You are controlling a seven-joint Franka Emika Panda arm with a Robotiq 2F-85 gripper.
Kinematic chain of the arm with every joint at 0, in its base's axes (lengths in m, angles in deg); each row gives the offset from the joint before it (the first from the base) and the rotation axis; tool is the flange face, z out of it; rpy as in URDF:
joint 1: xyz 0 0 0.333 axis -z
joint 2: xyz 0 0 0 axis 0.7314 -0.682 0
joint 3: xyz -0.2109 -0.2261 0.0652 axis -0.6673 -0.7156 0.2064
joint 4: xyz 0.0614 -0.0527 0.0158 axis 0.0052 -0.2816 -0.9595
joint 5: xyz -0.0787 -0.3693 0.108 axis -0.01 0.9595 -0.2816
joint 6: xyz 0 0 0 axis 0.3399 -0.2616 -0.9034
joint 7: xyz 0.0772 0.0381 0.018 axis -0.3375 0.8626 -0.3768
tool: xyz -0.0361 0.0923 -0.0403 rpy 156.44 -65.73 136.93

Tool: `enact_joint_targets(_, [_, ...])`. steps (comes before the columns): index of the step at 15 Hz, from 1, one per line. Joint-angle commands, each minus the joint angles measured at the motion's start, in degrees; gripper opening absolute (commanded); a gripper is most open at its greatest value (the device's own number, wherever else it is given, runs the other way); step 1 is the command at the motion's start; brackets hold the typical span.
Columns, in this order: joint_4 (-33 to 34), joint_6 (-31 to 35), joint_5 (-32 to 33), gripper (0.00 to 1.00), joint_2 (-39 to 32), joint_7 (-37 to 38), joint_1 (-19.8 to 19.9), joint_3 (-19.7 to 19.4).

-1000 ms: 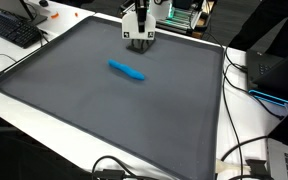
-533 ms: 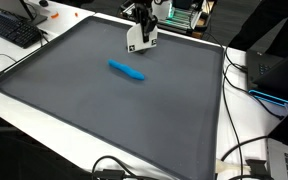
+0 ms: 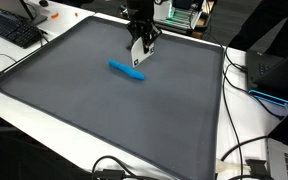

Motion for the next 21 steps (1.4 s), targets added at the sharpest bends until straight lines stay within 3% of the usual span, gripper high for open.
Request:
enact_joint_targets(1, [0.9, -0.5, 0.1, 0.04, -0.6, -1.0, -0.7, -0.8])
enact_joint_targets(8, [2.2, -1.1, 0.5, 0.01, -1.6, -1.6, -0.8, -0.9])
enact_joint_targets(16, [4.7, -2.0, 3.1, 0.01, -4.8, -12.9, -1.0, -0.4])
enact_joint_targets(21, [7.8, -3.3, 8.2, 0.01, -7.9, -10.3, -2.3, -1.8])
